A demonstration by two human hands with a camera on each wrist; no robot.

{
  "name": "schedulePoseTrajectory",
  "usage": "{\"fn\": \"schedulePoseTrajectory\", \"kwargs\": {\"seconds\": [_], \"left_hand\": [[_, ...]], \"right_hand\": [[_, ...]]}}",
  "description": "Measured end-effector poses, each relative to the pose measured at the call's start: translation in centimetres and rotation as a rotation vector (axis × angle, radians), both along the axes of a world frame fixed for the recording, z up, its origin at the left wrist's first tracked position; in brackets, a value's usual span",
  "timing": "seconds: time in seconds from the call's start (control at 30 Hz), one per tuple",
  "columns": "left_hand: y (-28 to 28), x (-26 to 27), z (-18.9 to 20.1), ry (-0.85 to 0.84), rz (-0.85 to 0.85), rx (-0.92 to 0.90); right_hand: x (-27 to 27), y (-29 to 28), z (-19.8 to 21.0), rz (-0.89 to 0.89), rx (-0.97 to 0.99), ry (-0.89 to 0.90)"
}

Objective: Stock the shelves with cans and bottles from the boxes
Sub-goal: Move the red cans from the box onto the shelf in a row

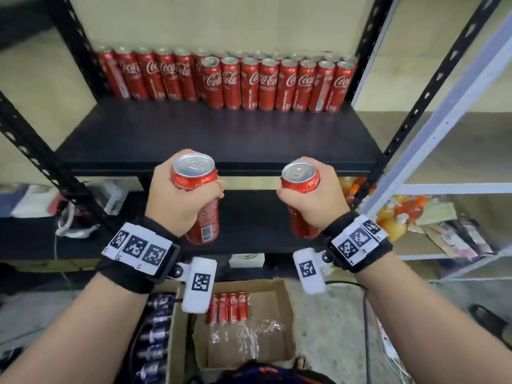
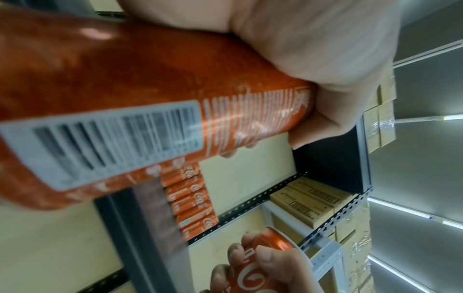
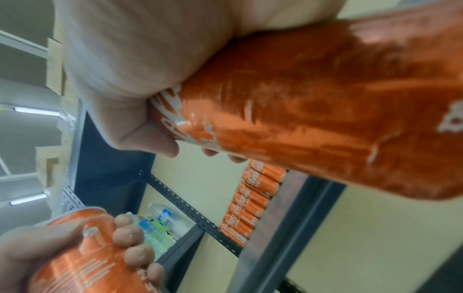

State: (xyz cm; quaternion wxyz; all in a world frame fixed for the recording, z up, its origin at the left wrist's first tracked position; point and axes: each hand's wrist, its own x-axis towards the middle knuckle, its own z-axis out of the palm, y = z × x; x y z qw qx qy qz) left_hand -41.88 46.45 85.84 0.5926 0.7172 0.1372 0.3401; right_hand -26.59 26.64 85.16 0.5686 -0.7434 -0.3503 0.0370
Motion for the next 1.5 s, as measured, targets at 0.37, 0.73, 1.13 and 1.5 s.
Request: {"fn": "schedulePoseTrajectory", "kwargs": {"seconds": [0.37,0.73,1.13,1.5], "left_hand": [[8.6,-1.9,7.0,-0.12,0.014,0.083],[16.0,-3.3,5.8,-0.054,0.039,0.003],[19.7,3.8,3.2,-0.028,0.198,0.062],[20.2,13.2,1.2,0.116,0.274,0.045]], "right_hand": [[-0.6,6.6,7.5,-0.078,0.226,-0.094],[-1.2,13.4,6.1,-0.105,0.261,-0.079],[7.9,21.2,3.6,0.174,0.234,-0.071],[14.8,27.2,1.1,0.382,0.165,0.096]]}}
